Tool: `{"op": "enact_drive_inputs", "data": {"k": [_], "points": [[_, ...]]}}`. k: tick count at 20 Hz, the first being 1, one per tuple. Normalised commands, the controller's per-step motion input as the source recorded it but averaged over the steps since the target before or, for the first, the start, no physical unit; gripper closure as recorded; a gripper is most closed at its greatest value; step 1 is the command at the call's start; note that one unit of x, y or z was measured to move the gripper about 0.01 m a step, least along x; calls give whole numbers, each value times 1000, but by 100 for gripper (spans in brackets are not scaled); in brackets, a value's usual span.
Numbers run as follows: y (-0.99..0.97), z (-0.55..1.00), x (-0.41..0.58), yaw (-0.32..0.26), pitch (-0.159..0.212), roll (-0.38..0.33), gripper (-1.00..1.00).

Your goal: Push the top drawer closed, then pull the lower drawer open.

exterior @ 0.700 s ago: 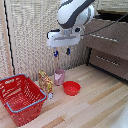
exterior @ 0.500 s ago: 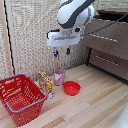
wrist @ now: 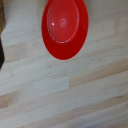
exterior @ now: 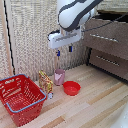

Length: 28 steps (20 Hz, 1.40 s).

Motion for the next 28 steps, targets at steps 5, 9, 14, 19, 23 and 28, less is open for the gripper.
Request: {"op": "enact_drive_inputs", "data": {"k": [5,9,14,19,23,28], "points": [[0,127,0,128,0,-358,-100],[0,105,0,121,0,-365,-100],[0,109,35,85,0,-375,-100],[2,110,61,64,0,-375,-100],[34,135,82,37,1,-375,-100],[57,169,126,12,3,-374,-100]]}}
